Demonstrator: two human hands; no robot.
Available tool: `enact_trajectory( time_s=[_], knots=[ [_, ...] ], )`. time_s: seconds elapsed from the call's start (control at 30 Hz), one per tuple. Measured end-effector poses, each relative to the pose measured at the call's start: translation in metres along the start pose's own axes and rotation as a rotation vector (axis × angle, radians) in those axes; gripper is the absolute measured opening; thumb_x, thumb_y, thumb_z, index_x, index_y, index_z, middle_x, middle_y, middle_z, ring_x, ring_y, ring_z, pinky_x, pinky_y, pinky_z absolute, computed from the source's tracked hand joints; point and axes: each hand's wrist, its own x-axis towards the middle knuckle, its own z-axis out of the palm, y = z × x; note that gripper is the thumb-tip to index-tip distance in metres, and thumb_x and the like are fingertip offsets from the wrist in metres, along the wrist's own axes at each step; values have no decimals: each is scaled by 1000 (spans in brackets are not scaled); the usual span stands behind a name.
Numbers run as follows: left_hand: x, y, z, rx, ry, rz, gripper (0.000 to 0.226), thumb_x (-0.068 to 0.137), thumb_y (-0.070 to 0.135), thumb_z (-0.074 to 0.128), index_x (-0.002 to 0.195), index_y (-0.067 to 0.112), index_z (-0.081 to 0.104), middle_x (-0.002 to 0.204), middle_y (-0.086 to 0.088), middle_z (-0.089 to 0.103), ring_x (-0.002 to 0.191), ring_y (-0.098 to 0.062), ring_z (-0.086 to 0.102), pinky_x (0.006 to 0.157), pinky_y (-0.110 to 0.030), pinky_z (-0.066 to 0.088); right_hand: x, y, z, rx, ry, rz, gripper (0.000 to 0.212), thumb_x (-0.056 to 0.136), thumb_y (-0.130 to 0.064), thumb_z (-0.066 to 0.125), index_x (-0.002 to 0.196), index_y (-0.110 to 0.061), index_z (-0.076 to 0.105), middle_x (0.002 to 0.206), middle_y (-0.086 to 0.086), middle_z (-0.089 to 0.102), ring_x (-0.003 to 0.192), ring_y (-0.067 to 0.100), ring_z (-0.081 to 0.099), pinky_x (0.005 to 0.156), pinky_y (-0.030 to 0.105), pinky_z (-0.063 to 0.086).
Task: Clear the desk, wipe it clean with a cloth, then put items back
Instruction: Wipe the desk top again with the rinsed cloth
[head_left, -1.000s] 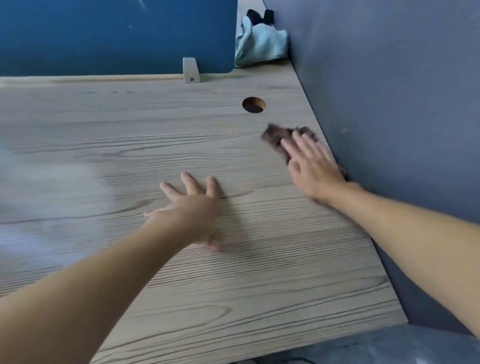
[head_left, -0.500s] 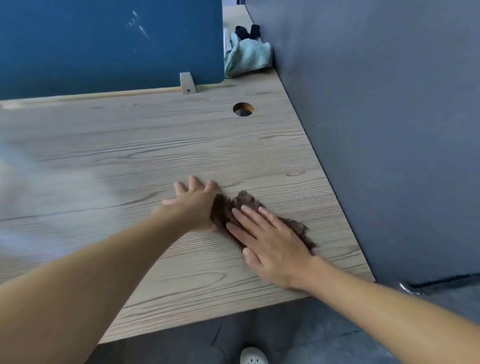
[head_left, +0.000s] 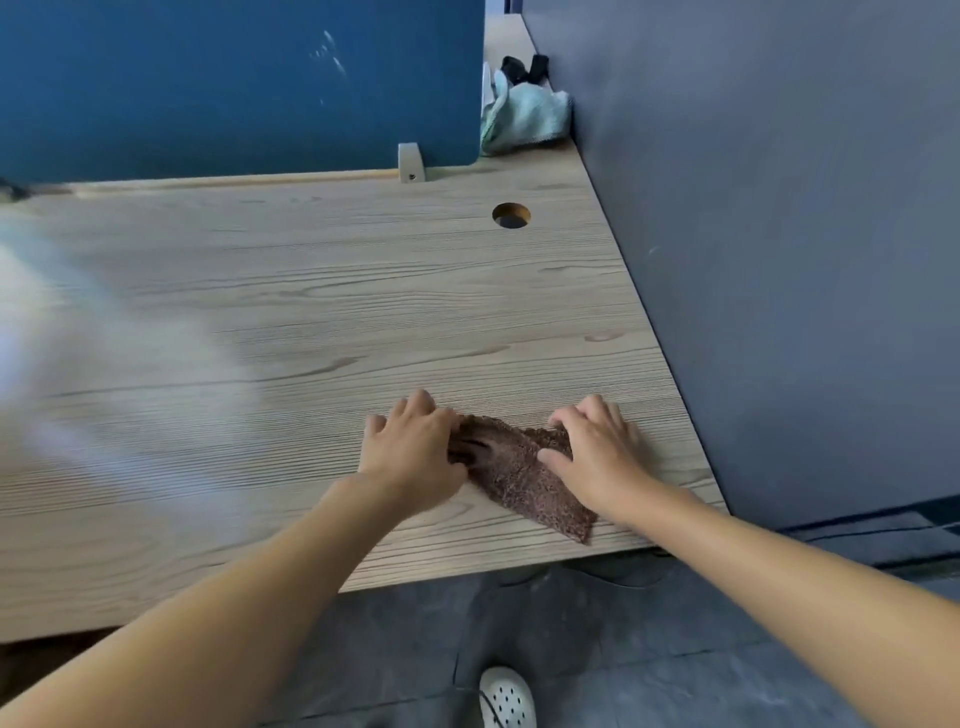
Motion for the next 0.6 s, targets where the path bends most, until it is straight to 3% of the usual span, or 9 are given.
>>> enact_trajectory(
  time_s=[0.1, 0.17, 0.23, 0.33, 0.4, 0.47, 0.53, 0.6],
  knots=[
    [16, 7, -9, -196, -16, -82, 67, 81, 63, 63, 138, 30, 48, 140, 2, 41, 133, -22, 37, 107, -50, 29, 6, -2, -7, 60, -82, -24, 16, 97, -36, 60, 106, -26, 51, 112, -6, 50, 113, 20, 44, 93, 37, 36],
    [21, 14, -10, -100, -36, 24, 66, 85, 58, 62, 144, 35, 42, 144, 7, 40, 134, -20, 35, 104, -51, 28, 7, 0, -10, 153, -88, -43, 12, 96, -29, 62, 94, -25, 52, 100, -7, 54, 102, 19, 48, 88, 38, 40],
    [24, 20, -10, -71, -47, 64, 53, 87, 51, 64, 136, 37, 50, 131, 7, 48, 128, -20, 39, 99, -48, 29, 11, 2, -17, 307, -108, -24, 13, 96, -24, 63, 88, -22, 53, 90, -2, 58, 88, 21, 54, 80, 39, 45],
    [26, 20, -12, -190, 62, 37, 19, 87, 38, 70, 103, 33, 62, 107, 9, 49, 117, -19, 45, 95, -44, 30, 20, 9, -26, 366, -38, 34, 4, 97, -18, 60, 100, -18, 57, 98, 2, 60, 95, 24, 57, 80, 36, 45],
    [24, 15, -13, -238, 137, 63, 14, 86, 33, 72, 90, 31, 58, 110, 11, 51, 114, -15, 43, 96, -41, 31, 23, 16, -28, 213, 3, 71, 33, 97, -20, 60, 128, -18, 50, 125, 3, 50, 118, 24, 49, 96, 36, 42],
    [19, 8, -14, -272, 180, 112, 17, 84, 30, 74, 85, 28, 56, 109, 14, 52, 111, -12, 44, 95, -39, 30, 16, 21, -29, 137, -49, 55, 56, 95, -29, 63, 143, -17, 36, 137, 4, 44, 127, 23, 42, 106, 39, 38],
    [14, 6, -16, -262, 182, 141, 16, 86, 29, 72, 87, 26, 56, 101, 14, 57, 105, -13, 50, 96, -37, 29, 6, 23, -28, 76, -134, -5, 60, 94, -37, 64, 142, -17, 33, 136, 1, 46, 126, 21, 44, 107, 40, 38],
    [9, 7, -18, -279, 149, 149, 12, 88, 26, 69, 90, 24, 58, 92, 9, 64, 93, -18, 56, 96, -36, 32, 2, 24, -26, 5, -158, -13, 45, 94, -38, 63, 128, -20, 39, 125, -2, 48, 119, 20, 47, 100, 37, 40]
  ],
)
